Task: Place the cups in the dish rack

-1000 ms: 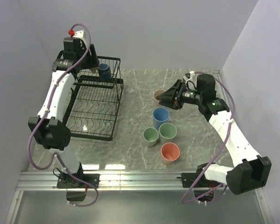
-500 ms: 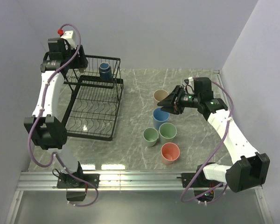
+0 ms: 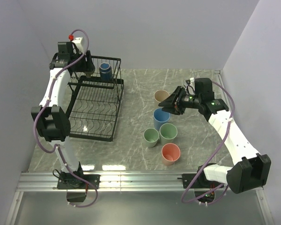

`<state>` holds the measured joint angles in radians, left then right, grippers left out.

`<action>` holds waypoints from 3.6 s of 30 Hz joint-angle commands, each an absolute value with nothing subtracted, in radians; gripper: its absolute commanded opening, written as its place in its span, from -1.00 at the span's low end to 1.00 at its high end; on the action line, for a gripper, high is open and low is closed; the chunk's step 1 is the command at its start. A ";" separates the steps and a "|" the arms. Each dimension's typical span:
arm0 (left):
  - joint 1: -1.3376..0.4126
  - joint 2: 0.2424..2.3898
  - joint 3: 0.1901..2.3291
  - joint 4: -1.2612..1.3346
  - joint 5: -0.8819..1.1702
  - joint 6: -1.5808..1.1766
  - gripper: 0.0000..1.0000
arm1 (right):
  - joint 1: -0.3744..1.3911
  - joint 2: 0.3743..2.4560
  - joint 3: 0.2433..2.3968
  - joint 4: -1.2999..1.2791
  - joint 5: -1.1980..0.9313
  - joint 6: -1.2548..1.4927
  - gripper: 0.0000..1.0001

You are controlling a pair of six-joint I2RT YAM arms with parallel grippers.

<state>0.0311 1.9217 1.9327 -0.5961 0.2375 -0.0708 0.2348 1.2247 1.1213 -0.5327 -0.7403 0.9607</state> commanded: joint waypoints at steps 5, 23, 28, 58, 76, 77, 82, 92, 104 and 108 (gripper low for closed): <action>-0.020 1.913 1.959 -0.551 0.235 -0.097 -0.99 | 0.230 1.167 1.086 -0.515 -0.718 0.973 -0.09; -0.084 1.822 1.942 -0.595 0.147 -0.028 -0.83 | 0.232 1.103 0.992 -0.502 -0.713 0.980 -0.11; -0.084 1.810 1.876 -0.589 0.104 -0.025 -0.33 | 0.229 1.101 0.991 -0.515 -0.715 0.965 -0.11; -0.069 1.810 2.025 -0.643 -0.100 -0.285 0.98 | 0.279 1.223 1.098 -0.506 -0.695 0.923 -0.10; -0.229 1.785 2.014 -0.591 0.071 -0.324 0.70 | 0.287 1.189 1.032 -0.486 -0.681 0.922 -0.11; -0.232 1.792 2.020 -0.597 0.069 -0.324 0.68 | 0.288 1.187 1.029 -0.489 -0.680 0.922 -0.11; -0.238 1.816 2.032 -0.615 0.051 -0.325 0.38 | 0.288 1.177 1.026 -0.500 -0.673 0.913 -0.12; -0.242 1.825 2.022 -0.629 0.067 -0.321 -0.07 | 0.287 1.177 1.023 -0.512 -0.670 0.899 -0.13; -0.265 1.844 2.002 -0.676 0.003 -0.291 -0.10 | 0.285 1.175 0.996 -0.491 -0.670 0.908 -0.14; -0.264 1.848 1.990 -0.692 -0.044 -0.281 -0.15 | 0.287 1.175 0.996 -0.500 -0.669 0.902 -0.14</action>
<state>-0.2634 1.8431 1.9938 -0.6556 0.0170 -0.3019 0.2821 1.2018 0.9997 -0.5171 -0.6731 0.9180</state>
